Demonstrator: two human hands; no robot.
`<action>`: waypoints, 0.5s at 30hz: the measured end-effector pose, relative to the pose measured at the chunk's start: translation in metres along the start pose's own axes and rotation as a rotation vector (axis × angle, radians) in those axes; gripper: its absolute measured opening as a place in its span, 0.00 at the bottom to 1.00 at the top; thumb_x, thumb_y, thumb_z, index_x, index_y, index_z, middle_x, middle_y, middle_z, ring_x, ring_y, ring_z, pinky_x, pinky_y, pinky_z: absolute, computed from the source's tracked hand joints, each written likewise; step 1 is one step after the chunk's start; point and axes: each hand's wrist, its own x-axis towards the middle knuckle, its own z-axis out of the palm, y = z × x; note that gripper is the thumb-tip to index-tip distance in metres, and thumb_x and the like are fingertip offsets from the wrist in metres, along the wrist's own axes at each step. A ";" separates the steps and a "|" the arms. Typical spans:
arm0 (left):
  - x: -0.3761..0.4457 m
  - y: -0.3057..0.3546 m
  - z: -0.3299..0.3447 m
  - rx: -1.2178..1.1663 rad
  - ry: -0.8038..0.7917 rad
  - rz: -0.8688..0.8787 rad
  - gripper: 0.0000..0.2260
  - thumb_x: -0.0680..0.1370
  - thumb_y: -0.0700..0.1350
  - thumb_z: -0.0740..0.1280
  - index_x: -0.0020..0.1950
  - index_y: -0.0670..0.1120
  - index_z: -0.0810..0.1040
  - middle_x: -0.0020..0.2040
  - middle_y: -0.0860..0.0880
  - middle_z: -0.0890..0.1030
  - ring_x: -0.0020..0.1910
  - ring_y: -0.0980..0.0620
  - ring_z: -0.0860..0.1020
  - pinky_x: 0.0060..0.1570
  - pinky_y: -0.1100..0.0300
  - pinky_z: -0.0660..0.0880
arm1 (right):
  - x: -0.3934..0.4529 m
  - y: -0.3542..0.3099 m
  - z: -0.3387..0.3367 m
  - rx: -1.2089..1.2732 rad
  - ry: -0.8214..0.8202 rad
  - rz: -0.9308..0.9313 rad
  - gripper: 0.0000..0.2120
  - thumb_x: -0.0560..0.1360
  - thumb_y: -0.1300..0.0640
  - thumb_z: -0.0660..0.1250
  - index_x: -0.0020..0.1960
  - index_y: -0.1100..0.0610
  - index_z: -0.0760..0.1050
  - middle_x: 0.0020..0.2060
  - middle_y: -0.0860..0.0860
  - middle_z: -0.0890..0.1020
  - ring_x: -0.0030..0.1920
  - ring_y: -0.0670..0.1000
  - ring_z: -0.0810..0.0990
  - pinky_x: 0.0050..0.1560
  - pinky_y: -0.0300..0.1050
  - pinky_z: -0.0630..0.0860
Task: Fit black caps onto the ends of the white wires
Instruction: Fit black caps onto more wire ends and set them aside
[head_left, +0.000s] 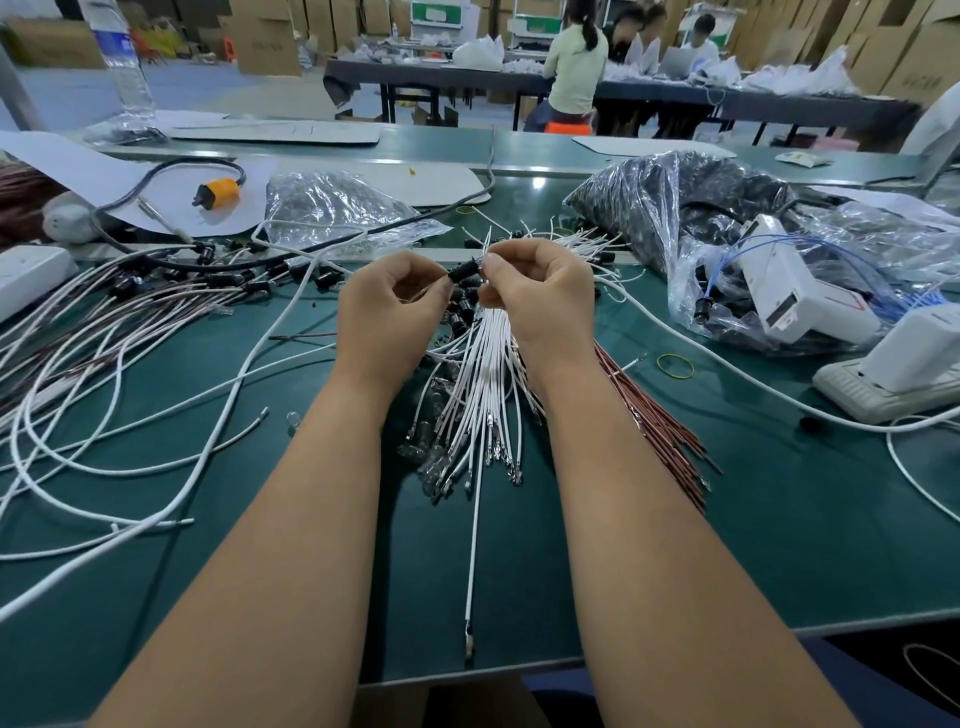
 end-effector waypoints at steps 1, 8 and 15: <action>0.000 0.000 0.000 0.003 0.002 0.005 0.02 0.75 0.39 0.70 0.43 0.45 0.81 0.35 0.51 0.81 0.33 0.60 0.77 0.37 0.69 0.74 | 0.000 0.000 0.000 0.005 -0.003 0.000 0.04 0.74 0.67 0.69 0.43 0.61 0.79 0.33 0.53 0.81 0.28 0.44 0.79 0.35 0.39 0.80; 0.000 0.000 0.000 -0.004 -0.022 -0.008 0.04 0.74 0.39 0.71 0.43 0.48 0.81 0.37 0.52 0.81 0.35 0.59 0.78 0.39 0.67 0.76 | 0.002 0.002 -0.002 -0.055 -0.046 -0.027 0.08 0.75 0.70 0.66 0.43 0.59 0.77 0.35 0.53 0.79 0.29 0.41 0.78 0.36 0.36 0.79; 0.000 0.001 0.001 -0.025 -0.053 -0.048 0.08 0.75 0.38 0.70 0.41 0.51 0.80 0.35 0.50 0.81 0.33 0.56 0.77 0.37 0.61 0.76 | 0.001 0.000 -0.002 -0.074 -0.079 -0.034 0.10 0.77 0.69 0.65 0.42 0.56 0.75 0.37 0.57 0.77 0.32 0.47 0.76 0.34 0.33 0.75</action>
